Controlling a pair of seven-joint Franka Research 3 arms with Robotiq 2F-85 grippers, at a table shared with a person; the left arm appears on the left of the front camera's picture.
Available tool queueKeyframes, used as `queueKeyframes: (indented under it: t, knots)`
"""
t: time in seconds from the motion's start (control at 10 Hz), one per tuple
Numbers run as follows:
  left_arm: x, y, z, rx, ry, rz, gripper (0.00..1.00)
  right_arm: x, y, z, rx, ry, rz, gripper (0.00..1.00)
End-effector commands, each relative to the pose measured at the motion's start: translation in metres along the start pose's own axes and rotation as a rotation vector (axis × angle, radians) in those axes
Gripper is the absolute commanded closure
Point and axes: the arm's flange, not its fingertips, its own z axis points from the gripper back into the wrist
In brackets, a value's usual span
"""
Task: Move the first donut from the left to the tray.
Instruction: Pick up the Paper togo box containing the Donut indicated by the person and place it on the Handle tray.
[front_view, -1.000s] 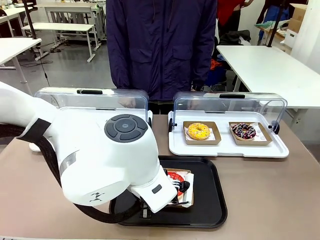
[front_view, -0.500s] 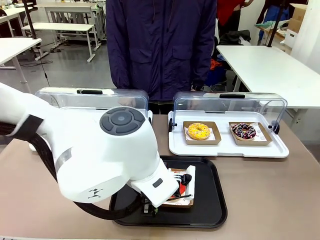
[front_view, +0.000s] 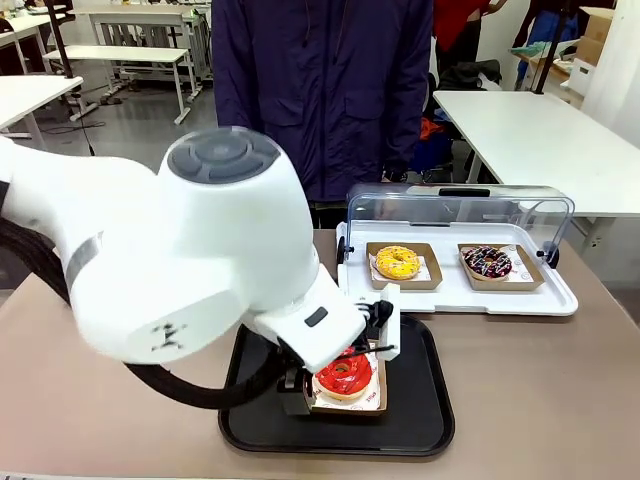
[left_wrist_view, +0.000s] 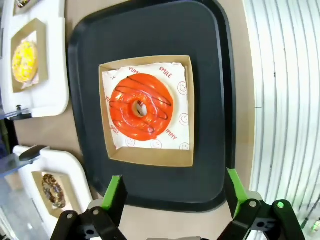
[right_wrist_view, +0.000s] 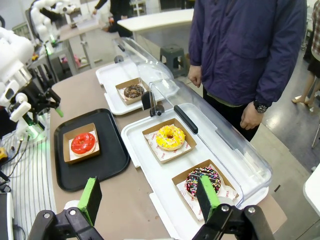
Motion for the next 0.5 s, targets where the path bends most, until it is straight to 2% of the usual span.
queueKeyframes:
  t: [0.0,0.1,0.4]
  knots:
    - [-0.0057,0.0096,-0.0029,-0.087,0.022,-0.012,0.00,0.0031,0.0004,-0.0005,0.001,-0.014,0.016,0.00]
    - [0.0000,0.0000,0.0000,0.000,0.000,0.000,0.00,0.0031,0.0004,-0.0005,0.001,-0.014,0.016,0.00]
    - [0.0000,0.0000,0.0000,0.000,0.000,0.000,0.00,0.0031,0.0004,-0.0005,0.001,-0.014,0.016,0.00]
